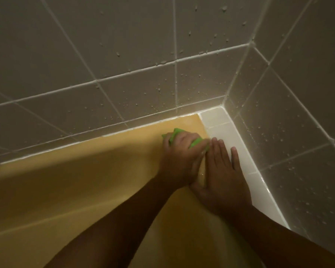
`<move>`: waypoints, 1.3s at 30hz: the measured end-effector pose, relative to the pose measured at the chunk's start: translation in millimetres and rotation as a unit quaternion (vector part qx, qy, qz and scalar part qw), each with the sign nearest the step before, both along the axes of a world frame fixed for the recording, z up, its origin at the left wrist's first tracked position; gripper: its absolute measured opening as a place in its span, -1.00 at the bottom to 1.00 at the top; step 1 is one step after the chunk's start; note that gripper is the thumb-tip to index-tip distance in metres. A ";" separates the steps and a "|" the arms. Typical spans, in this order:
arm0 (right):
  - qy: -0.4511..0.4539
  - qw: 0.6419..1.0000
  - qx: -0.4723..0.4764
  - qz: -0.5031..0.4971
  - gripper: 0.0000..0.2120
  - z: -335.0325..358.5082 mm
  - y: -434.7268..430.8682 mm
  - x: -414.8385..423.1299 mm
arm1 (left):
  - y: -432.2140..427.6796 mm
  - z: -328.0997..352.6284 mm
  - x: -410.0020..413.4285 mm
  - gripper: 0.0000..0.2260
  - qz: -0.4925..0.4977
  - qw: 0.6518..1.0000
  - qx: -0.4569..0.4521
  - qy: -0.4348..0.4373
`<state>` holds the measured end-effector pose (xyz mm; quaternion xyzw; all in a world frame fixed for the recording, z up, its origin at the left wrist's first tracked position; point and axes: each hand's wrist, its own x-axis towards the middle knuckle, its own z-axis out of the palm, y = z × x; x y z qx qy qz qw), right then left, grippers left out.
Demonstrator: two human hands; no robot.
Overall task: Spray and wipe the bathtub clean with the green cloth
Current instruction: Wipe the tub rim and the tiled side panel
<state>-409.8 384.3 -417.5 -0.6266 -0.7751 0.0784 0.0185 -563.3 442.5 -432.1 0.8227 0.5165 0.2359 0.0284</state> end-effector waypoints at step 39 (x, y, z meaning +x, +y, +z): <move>-0.052 0.994 0.015 0.094 -0.02 -5.7 73.7 -54.6 | 31.1 -6.8 -57.4 -0.61 0.153 0.985 0.015 0.084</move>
